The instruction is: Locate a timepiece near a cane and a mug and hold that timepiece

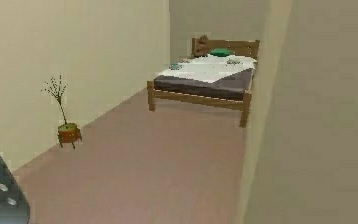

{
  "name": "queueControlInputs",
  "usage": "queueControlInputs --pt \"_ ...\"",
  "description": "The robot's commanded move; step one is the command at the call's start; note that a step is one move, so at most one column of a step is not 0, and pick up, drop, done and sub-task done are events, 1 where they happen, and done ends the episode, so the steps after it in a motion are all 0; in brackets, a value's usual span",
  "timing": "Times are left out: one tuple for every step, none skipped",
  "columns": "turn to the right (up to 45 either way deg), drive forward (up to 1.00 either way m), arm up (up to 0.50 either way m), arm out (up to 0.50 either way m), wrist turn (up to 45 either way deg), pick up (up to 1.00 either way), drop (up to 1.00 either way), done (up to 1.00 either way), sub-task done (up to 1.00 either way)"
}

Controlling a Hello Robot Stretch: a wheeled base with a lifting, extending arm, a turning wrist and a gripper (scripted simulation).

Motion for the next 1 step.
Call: queueControlInputs --pt "-6.0 0.00 0.00 0.00 0.0 0.00 0.00 0.00 0.00"
